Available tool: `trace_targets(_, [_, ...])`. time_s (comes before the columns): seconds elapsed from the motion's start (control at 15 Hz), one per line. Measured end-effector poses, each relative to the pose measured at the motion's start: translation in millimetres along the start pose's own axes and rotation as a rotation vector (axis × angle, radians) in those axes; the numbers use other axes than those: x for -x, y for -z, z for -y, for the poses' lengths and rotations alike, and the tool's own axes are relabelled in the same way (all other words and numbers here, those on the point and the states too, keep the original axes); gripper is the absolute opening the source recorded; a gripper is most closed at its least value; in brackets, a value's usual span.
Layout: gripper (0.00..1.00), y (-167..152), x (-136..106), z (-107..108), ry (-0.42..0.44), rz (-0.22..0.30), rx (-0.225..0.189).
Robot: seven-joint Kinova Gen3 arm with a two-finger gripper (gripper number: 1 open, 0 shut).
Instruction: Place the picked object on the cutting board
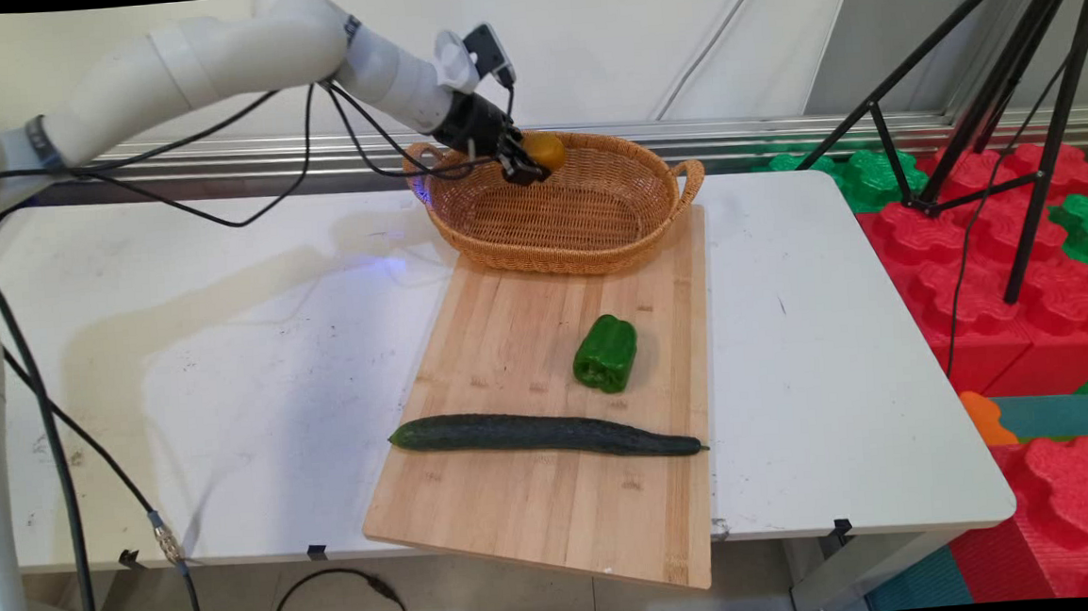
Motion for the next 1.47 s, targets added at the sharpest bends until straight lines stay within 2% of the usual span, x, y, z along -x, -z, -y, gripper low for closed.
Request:
trace_targets(0.67, [0.0,96.9,-9.3,-6.4,-0.028,-0.06,0.064])
trace_targets(1.0, [0.0,145.0,-11.1,-19.1,-0.06,-0.061,0.132])
trace_targets(1.2, [0.0,173.2,-10.4,-35.0,-0.092,-0.049,0.194])
trace_targets(1.47, [0.0,191.9,-5.2,-54.6,-0.127,-0.023,0.259])
